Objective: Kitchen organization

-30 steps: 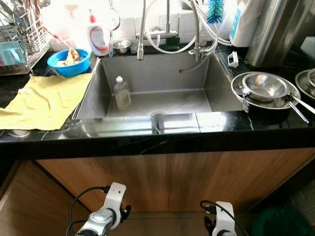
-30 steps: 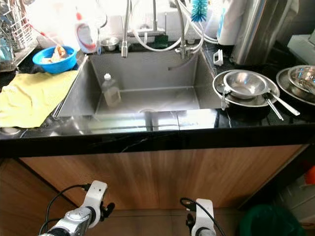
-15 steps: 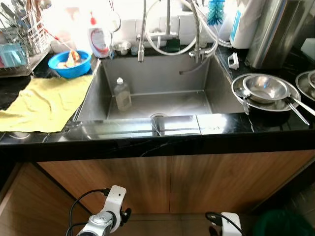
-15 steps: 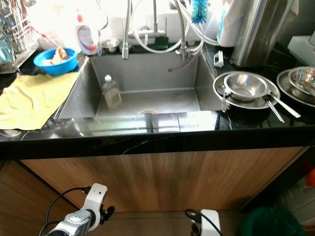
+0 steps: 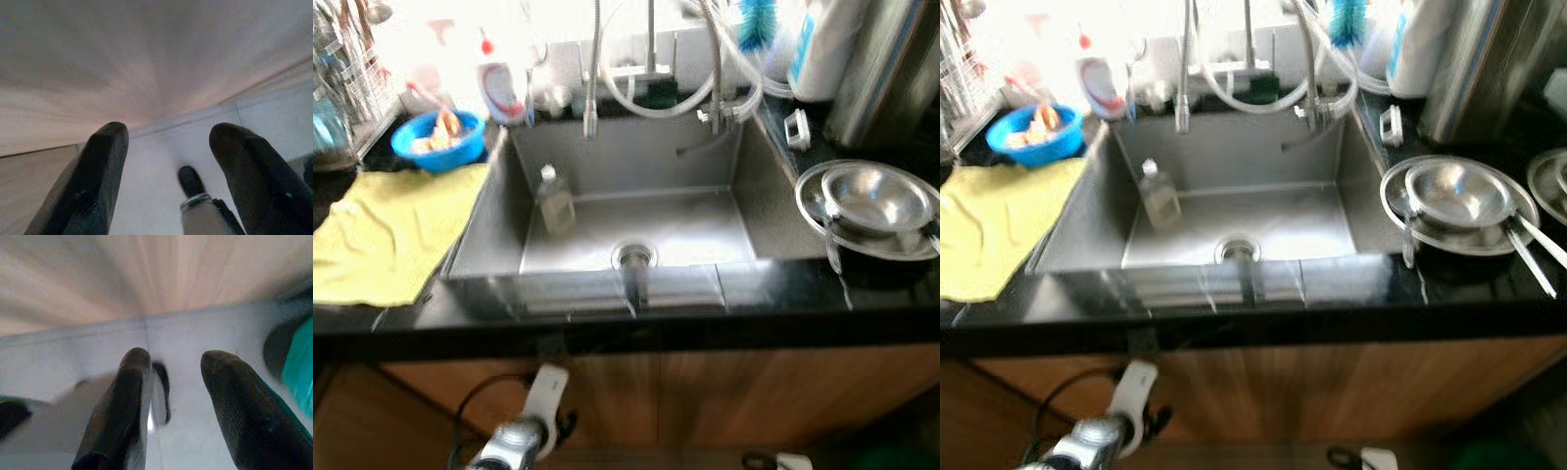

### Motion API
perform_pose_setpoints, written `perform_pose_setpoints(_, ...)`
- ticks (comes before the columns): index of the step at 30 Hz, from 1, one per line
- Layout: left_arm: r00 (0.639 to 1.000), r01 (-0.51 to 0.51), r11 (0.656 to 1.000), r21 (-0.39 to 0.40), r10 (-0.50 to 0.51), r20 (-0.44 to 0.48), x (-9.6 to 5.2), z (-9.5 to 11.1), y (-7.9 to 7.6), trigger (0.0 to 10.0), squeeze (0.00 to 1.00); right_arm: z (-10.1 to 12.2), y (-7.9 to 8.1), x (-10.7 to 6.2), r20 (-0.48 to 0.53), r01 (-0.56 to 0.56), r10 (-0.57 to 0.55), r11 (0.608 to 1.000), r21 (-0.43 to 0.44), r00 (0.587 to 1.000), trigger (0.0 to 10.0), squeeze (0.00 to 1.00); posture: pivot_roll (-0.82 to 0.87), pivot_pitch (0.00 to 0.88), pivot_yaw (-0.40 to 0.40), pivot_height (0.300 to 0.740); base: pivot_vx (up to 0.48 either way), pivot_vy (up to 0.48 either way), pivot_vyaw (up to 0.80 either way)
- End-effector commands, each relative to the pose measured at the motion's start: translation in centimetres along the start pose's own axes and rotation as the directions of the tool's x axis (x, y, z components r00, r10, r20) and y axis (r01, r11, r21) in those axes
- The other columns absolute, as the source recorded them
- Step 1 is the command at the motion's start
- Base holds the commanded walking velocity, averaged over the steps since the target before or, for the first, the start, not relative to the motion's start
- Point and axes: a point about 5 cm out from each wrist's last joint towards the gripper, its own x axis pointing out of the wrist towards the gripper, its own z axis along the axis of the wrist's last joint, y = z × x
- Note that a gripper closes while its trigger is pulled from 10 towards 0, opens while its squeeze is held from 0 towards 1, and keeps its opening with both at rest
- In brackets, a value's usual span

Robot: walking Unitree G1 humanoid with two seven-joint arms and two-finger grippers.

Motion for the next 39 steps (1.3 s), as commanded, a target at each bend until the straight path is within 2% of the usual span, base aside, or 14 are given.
perform_pose_setpoints(1,0.999,-0.012,1.000,0.012,0.012,-0.046,-0.4,-1.4,0.7,10.0,0.00,-0.4,1.1,0.1,-0.023,-0.015,0.015,1.000,0.014,1.000,10.0,0.00,-0.10,0.000,0.103,0.740,0.000,0.000,0.00)
perform_pose_setpoints(5,0.999,-0.011,1.000,0.010,0.011,-0.044,-0.3,-1.3,0.6,10.0,0.00,0.1,2.1,0.5,-0.028,-0.023,0.023,1.000,0.006,0.999,10.0,0.00,-0.10,0.000,0.102,0.740,0.000,0.000,0.00)
perform_pose_setpoints(15,0.999,-0.009,1.000,-0.003,0.009,-0.042,-0.4,-1.4,1.0,10.0,0.00,-0.7,2.7,0.3,-0.041,-0.028,0.029,1.000,0.008,0.999,10.0,0.00,-0.09,0.000,0.097,0.740,0.000,0.000,0.00)
perform_pose_setpoints(22,0.999,-0.008,1.000,-0.001,0.008,-0.038,-0.4,-1.2,1.0,10.0,0.00,-1.8,2.0,-0.3,-0.047,-0.023,0.024,1.000,0.012,0.999,10.0,0.00,-0.09,0.000,0.096,0.740,0.000,0.000,0.00)
perform_pose_setpoints(31,0.999,0.003,0.999,0.045,-0.001,-0.043,-0.3,-1.1,0.7,10.0,0.00,-1.7,0.7,-0.4,-0.039,-0.012,0.013,1.000,0.014,0.999,10.0,0.00,-0.09,0.000,0.097,0.740,0.000,-0.035,0.00)
perform_pose_setpoints(39,0.999,0.003,0.999,0.038,-0.001,-0.048,-0.3,-1.2,0.7,10.0,0.00,-0.5,2.3,0.3,-0.028,-0.024,0.024,1.000,0.011,0.999,10.0,0.00,-0.09,0.000,0.098,0.740,0.000,-0.135,0.00)
